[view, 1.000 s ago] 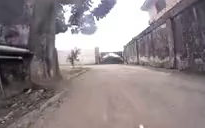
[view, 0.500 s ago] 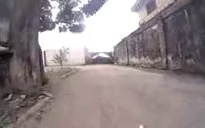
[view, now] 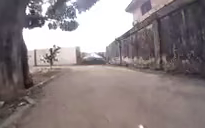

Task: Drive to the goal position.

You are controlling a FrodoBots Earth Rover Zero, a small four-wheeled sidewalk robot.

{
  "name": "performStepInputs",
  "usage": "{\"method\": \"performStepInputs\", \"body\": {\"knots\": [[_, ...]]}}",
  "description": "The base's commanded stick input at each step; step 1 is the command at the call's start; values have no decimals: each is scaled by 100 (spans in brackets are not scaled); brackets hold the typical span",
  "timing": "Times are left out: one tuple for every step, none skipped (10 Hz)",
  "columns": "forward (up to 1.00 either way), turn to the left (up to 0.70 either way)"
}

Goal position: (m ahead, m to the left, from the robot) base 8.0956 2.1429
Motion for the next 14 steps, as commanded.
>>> {"method": "performStepInputs", "body": {"knots": [[50, 0], [50, 0], [50, 0], [50, 0], [50, 0], [50, 0], [50, 0], [50, 0], [50, 0], [50, 0], [50, 0], [50, 0], [50, 0], [50, 0]]}}
